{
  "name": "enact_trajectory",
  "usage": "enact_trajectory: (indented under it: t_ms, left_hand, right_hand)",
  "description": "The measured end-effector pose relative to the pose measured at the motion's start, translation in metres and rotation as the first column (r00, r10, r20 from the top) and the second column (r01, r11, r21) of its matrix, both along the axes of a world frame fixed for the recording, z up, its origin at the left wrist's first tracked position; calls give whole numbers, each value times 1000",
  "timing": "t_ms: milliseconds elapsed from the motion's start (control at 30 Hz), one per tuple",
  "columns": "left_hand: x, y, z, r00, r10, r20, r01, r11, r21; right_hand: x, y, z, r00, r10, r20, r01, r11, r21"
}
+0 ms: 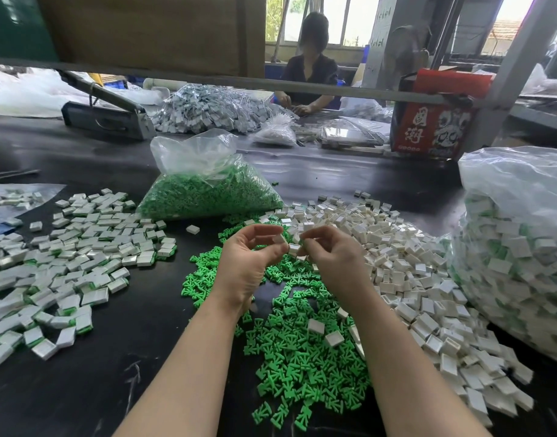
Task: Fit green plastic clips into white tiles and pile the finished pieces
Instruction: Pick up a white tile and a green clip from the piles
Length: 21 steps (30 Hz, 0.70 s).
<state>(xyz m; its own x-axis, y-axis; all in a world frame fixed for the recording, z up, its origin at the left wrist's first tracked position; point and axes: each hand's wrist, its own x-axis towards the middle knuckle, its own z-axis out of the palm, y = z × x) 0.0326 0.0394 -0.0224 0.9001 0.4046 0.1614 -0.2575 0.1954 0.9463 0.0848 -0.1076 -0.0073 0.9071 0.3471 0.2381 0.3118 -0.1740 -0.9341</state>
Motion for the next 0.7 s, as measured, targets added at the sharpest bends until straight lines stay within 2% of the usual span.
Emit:
enact_trajectory:
  t_ms: [100,267,467,700]
  left_hand:
    - [1,0,-1,998,53,-30,-54,998,-19]
    - [0,-1,0,998,12,-54,-15,999,-41]
    - [-2,-2,2,998,-55,-40,53,997,-51]
    - [-5,-5,4,995,-92,-45,93,995,43]
  right_hand:
    - [-2,-3,4,992,82,-94,-64,981,183]
    - [0,-5,5,980,123,-157,-70,949,307]
    - [1,-3,3,986,99,-133,-48,939,340]
    - [3,-2,2,994,77,-76,-46,936,350]
